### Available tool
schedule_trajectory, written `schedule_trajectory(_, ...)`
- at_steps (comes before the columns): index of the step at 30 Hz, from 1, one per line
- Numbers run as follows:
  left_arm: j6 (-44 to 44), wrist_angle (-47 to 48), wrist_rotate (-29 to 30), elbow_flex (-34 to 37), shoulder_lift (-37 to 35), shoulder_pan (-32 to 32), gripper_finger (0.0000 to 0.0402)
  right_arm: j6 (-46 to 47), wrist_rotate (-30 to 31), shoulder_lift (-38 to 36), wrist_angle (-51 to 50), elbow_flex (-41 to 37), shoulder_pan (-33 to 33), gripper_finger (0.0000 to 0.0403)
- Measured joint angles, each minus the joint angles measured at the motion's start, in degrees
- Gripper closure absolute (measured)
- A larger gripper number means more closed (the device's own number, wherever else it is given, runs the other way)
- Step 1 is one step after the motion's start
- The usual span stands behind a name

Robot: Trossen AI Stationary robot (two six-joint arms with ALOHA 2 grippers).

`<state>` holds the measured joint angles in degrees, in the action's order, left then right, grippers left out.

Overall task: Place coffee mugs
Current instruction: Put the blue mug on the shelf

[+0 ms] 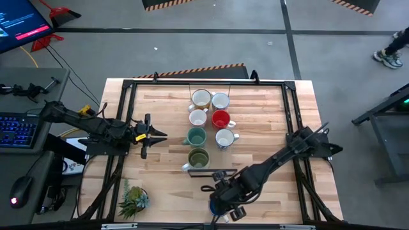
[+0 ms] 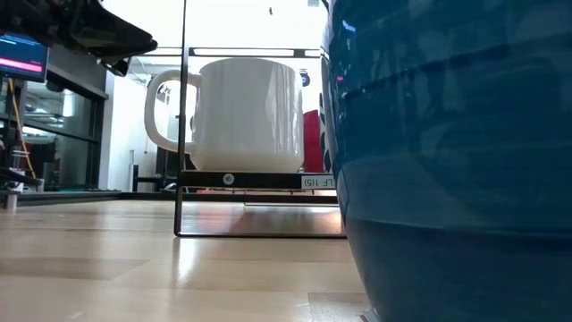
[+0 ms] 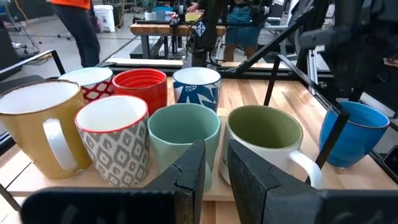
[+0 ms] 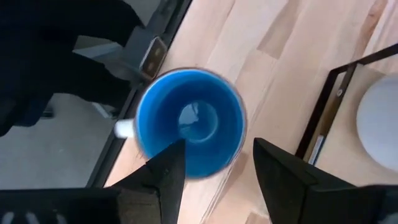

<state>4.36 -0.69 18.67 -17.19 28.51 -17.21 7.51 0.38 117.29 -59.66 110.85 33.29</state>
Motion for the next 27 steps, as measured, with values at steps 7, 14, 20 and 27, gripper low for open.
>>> schedule_trajectory(7, 0.0, 0.8, 0.0, 0.0, 0.0, 0.0, 0.0343, 0.0, 0.0, 3.5, 2.2, 0.0, -1.2, 0.0238)
schedule_trajectory(14, -0.1, 1.0, 0.0, 0.0, 0.0, 0.0, 0.0343, -1.2, 1.9, 5.0, 2.6, 0.2, -1.4, 0.0238)
schedule_trajectory(20, -0.1, 1.0, 0.0, 0.0, 0.0, 0.0, 0.0343, -1.3, 1.8, 5.5, 4.1, 0.2, -1.4, 0.0238)
schedule_trajectory(27, -0.1, 1.4, 0.0, 0.0, 0.0, 0.0, 0.0343, 0.2, -0.4, 5.9, 5.4, 0.0, 0.0, 0.0238)
